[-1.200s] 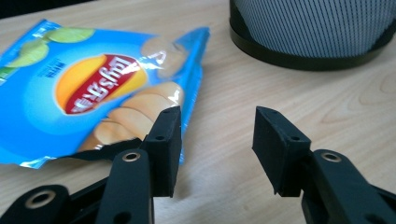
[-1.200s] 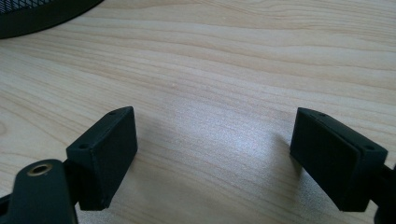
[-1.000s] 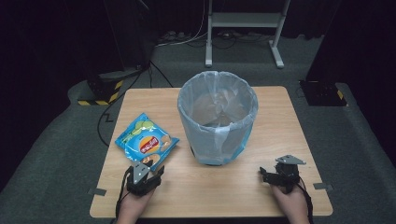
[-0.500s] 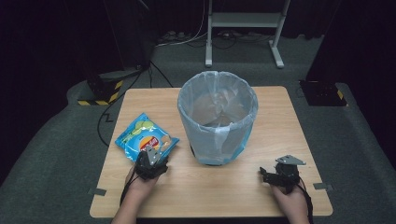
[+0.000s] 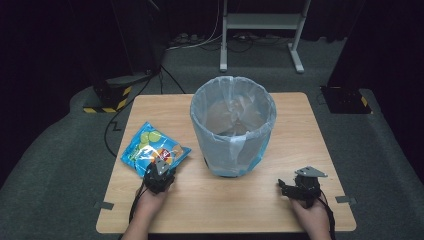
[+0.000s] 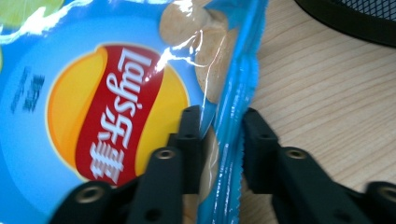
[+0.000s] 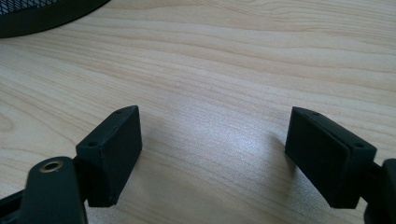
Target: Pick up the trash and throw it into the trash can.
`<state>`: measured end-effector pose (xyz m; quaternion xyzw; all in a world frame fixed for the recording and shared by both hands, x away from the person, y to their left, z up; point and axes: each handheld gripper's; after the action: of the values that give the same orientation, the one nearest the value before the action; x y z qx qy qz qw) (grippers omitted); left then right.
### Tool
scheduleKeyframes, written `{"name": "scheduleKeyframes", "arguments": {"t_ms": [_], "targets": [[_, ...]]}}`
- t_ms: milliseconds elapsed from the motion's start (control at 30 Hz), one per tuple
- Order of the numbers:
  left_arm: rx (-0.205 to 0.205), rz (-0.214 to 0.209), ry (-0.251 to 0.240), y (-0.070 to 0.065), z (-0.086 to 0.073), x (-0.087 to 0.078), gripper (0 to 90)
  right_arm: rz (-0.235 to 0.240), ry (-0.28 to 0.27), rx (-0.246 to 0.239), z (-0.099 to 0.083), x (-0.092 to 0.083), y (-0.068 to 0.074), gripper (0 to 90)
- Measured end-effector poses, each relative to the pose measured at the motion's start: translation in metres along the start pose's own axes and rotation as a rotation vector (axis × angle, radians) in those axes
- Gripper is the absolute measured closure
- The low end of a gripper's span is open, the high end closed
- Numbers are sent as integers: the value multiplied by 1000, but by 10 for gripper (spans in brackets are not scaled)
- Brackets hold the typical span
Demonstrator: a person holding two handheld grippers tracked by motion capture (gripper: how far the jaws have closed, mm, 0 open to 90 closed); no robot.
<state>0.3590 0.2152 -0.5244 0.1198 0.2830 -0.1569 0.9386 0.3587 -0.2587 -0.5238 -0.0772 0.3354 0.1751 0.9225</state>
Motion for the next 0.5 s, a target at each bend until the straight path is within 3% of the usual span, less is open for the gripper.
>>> {"name": "scheduleKeyframes", "arguments": {"t_ms": [167,200,233,400,467,500], "targets": [[-34,-4,-91,-1,3,-13,824,-3,-2,-5,0,0,0,186],[-34,-4,-91,-1,3,-13,824,-3,-2,-5,0,0,0,186],[-53,-16,-132,-1,5,-22,820,-4,-2,-5,0,0,1,189],[-79,-37,-233,-4,15,-45,812,-4,0,-6,0,-1,1,194],[-73,-39,-249,-3,18,-49,817,-5,-2,-12,0,-1,1,194],[-80,-39,-286,-4,23,-57,822,-4,-2,-11,0,-1,1,194]]}}
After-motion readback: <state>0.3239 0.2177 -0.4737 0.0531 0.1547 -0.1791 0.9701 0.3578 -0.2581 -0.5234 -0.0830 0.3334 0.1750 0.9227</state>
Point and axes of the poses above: each handheld gripper's, and its own axes: x roughly forward along the jaws, z roughly out of its top, y roughly to its left, and after that the axes turned 4 degrees about -y, right-handed
